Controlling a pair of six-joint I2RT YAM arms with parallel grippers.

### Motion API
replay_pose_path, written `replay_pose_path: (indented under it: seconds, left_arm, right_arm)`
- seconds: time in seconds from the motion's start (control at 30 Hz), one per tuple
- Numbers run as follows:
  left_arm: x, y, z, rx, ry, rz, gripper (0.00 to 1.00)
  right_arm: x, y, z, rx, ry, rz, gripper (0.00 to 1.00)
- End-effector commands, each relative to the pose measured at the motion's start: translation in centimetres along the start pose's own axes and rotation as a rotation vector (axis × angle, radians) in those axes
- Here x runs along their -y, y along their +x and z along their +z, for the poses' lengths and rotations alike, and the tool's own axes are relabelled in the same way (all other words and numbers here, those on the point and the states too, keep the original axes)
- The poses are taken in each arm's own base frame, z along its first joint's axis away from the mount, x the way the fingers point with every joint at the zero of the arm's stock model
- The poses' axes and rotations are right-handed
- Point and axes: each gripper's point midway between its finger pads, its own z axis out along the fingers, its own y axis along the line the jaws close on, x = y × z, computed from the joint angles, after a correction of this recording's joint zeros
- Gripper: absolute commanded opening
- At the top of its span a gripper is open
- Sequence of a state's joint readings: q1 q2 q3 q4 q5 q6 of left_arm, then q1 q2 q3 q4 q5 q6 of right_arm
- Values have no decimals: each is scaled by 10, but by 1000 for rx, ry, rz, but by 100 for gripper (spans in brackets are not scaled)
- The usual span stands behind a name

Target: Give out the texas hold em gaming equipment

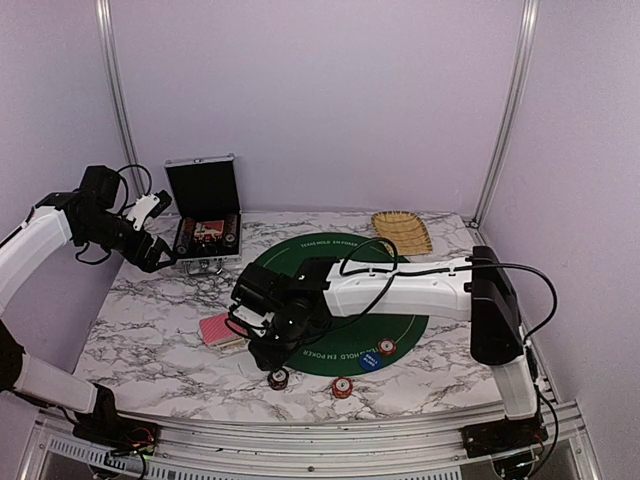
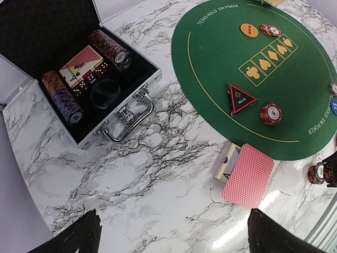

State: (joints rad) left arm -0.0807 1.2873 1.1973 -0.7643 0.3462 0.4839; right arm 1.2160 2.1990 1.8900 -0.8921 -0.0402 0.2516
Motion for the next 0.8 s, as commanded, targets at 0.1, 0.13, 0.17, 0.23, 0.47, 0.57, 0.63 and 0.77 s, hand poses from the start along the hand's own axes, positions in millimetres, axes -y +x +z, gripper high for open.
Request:
replay_pose_path:
  seconds: [0.1, 0.13, 0.17, 0.23, 0.47, 0.57, 0.63, 0.77]
  left_arm:
    - [3, -3, -10, 11, -9, 20, 99]
    - [3, -3, -10, 11, -9, 20, 99]
    - [3, -3, -11, 13, -12, 20, 99]
    - [3, -3, -12, 13, -15, 22, 99]
    - [2, -2, -13, 10, -23, 29, 99]
    - [2, -3, -13, 10, -22, 25, 99]
    - [2, -3, -13, 9, -23, 26, 99]
    - [1, -3, -13, 8, -30, 31, 99]
  right_arm:
    - [40, -37, -38, 113, 34, 60, 27]
    - [48, -39, -37, 117, 41, 70, 27]
    - [55, -41, -35, 118, 47, 78, 27]
    - [70, -45, -31, 121, 57, 96, 27]
    - [97, -51, -4, 98, 67, 111, 27]
    - [96, -54, 11, 87, 48, 111, 27]
    - [94, -52, 21, 74, 33, 114, 26]
    - [96, -44, 32, 54, 33, 123, 26]
